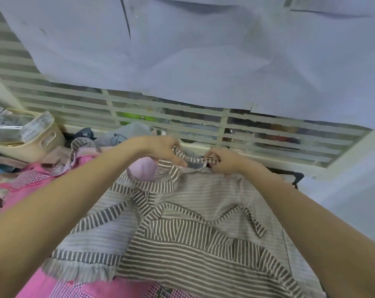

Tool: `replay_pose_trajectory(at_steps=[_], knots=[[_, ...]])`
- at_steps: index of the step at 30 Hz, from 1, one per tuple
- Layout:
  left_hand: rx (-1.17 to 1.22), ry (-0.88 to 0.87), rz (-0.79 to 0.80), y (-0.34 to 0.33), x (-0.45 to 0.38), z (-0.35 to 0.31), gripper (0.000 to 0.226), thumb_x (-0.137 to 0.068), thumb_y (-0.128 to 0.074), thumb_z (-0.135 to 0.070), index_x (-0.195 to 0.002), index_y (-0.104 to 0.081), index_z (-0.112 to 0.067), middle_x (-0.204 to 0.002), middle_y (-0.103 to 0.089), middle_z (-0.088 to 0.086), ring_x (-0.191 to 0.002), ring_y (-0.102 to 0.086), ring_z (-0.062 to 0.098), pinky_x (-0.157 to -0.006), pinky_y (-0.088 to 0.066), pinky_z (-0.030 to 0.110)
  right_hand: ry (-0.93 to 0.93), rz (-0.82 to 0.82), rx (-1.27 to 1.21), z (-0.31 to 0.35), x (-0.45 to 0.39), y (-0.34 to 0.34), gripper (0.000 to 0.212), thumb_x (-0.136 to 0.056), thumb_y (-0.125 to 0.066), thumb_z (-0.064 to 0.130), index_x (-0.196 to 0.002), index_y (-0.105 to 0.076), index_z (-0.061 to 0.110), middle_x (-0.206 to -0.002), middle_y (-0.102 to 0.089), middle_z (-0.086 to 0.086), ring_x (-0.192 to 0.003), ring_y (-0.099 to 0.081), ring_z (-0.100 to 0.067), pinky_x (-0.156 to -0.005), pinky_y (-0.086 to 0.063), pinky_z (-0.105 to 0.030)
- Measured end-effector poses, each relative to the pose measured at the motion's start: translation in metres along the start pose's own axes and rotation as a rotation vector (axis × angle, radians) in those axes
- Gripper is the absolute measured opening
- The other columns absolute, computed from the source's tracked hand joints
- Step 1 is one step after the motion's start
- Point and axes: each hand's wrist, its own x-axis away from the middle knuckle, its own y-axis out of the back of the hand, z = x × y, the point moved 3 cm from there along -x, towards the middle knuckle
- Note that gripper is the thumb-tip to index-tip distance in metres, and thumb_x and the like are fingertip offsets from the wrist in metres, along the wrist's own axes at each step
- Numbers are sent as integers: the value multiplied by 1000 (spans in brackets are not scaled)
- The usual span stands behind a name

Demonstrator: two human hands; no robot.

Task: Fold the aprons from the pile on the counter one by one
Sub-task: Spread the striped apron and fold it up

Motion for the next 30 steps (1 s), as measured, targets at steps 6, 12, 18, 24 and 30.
replay_pose_trajectory(at_steps=[6, 12, 18, 24, 30], knots=[[-191, -36, 167, 10, 32, -15, 42, -59, -71, -61, -84, -67, -27, -77, -60, -17, -73, -55, 2, -88, -51, 30, -4, 167, 217, 3, -4, -22, 23, -86, -60, 21, -108, -60, 13, -104, -58, 1, -85, -53, -20, -65, -42, -28], [-258, -80, 78, 16, 34, 1, 33, -82, -70, -13, -54, -52, -11, -44, -40, -10, -36, -34, 2, -46, -26, 14, 75, -83, 86, 28, -11, -8, 48, -83, -64, 48, -61, -49, 9, -58, -42, -3, -54, -37, -16, -47, -22, -28], [-16, -152, -47, 49, 45, 10, 16, -83, -69, -14, -73, -68, -3, -62, -62, -2, -53, -51, 6, -61, -38, 14, 13, 96, 339, 24, -18, -25, 27, -94, -51, 30, -94, -56, 4, -93, -60, 0, -79, -50, -23, -63, -43, -30], [56, -73, -32, 59, 44, 39, 15, -82, -69, -17, -82, -70, -2, -71, -68, 2, -66, -57, 9, -83, -43, 27, 6, 394, 252, 22, -10, -36, 23, -101, -40, 26, -100, -62, 17, -102, -63, -5, -87, -56, -23, -79, -47, -28], [-45, 61, -139, 61, 27, 57, 34, -83, -69, -12, -54, -53, -18, -39, -47, -17, -39, -42, -2, -48, -31, 12, 29, -512, 16, 1, 4, 38, 29, -94, -43, 9, -65, -44, 15, -61, -44, 3, -59, -45, -19, -50, -30, -23]])
